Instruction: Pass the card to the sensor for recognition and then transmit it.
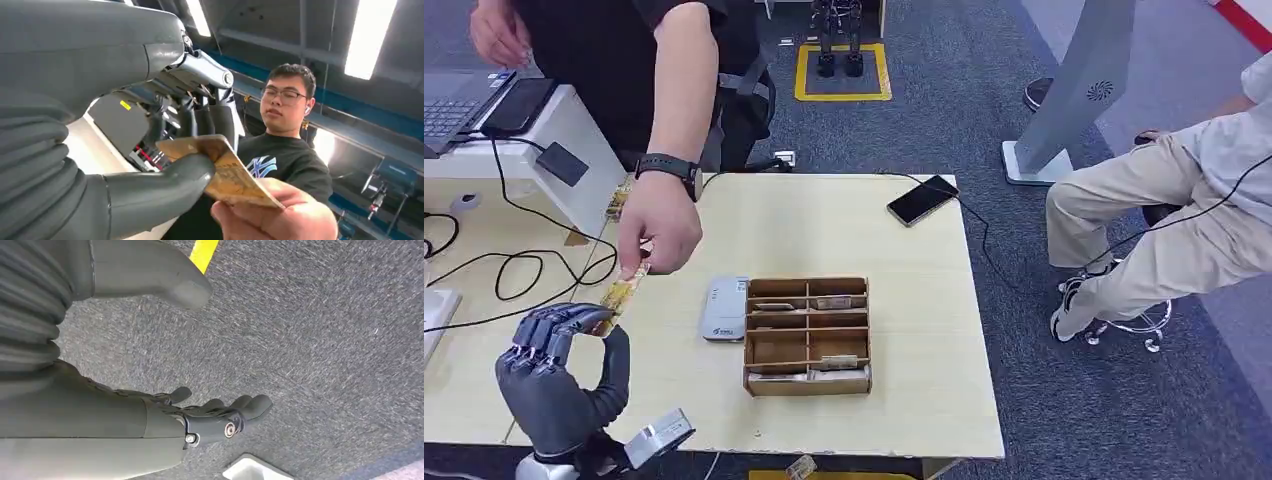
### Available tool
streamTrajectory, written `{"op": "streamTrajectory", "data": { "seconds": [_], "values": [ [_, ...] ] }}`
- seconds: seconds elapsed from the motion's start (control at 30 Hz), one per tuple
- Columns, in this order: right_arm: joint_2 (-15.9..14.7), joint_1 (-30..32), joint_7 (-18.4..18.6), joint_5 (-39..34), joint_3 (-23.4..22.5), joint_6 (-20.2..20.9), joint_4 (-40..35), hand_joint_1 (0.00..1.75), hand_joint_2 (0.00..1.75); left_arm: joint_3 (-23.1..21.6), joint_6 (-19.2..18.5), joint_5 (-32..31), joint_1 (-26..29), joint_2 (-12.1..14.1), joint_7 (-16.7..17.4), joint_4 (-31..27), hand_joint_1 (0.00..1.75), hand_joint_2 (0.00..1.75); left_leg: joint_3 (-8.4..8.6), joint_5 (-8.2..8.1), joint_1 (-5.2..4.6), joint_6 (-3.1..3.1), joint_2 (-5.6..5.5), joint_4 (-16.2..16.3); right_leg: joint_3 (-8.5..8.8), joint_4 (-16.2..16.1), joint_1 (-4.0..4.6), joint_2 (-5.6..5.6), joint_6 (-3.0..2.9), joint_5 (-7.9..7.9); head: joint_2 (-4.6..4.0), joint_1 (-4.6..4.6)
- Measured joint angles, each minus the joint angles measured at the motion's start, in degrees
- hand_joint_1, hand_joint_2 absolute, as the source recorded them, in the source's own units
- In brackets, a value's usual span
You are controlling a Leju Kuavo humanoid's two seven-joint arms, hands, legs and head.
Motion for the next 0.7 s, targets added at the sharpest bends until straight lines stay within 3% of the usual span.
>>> {"op": "streamTrajectory", "data": {
  "seconds": [0.6,0.7],
  "values": [
    [0.00,0.01,0.68,0.61,0.00,0.00,-0.09,0.00,1.75,0.96,0.00,-0.35,0.00,-0.02,0.92,-1.51,1.75,1.75,0.00,0.00,0.00,0.00,0.01,0.00,-0.01,0.00,0.00,0.01,0.00,0.00,0.00,-0.02],
    [0.00,0.01,0.72,0.85,0.00,0.00,-0.11,0.00,1.75,1.00,0.00,-2.34,-0.01,-0.04,2.36,-1.77,1.75,1.75,0.00,0.00,0.00,0.00,0.01,0.00,-0.01,0.00,0.00,0.01,0.00,0.00,0.00,0.00]
  ]
}}
